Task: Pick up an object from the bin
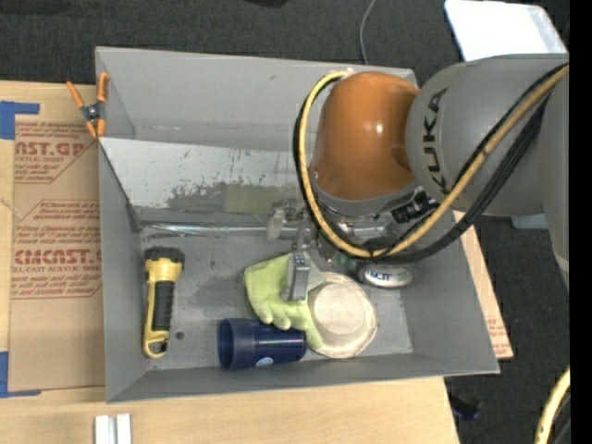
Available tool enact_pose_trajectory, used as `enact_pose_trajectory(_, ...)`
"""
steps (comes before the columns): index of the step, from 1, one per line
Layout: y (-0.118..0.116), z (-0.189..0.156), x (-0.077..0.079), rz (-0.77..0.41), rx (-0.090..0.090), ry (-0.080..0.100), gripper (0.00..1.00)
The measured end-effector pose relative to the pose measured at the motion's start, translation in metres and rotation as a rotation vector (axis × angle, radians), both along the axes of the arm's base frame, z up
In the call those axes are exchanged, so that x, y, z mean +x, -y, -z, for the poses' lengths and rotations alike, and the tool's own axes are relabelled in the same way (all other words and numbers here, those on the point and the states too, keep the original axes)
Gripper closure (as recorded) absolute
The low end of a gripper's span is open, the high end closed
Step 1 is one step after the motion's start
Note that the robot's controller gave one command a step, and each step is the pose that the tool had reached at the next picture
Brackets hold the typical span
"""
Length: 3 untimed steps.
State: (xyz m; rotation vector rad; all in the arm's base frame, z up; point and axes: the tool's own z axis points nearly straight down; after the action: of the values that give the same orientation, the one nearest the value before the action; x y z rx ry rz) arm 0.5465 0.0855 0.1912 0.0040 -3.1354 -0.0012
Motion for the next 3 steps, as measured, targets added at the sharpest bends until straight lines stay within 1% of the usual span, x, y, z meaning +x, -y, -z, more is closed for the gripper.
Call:
enact_pose_trajectory(1,0.001,-0.005,0.002,0.0,0.001,0.008,0.0)
enact_pose_trajectory(2,0.006,0.052,0.006,-0.099,0.001,0.012,0.0)
enact_pose_trajectory(3,0.012,0.116,0.007,-0.206,0.003,0.035,0.0)
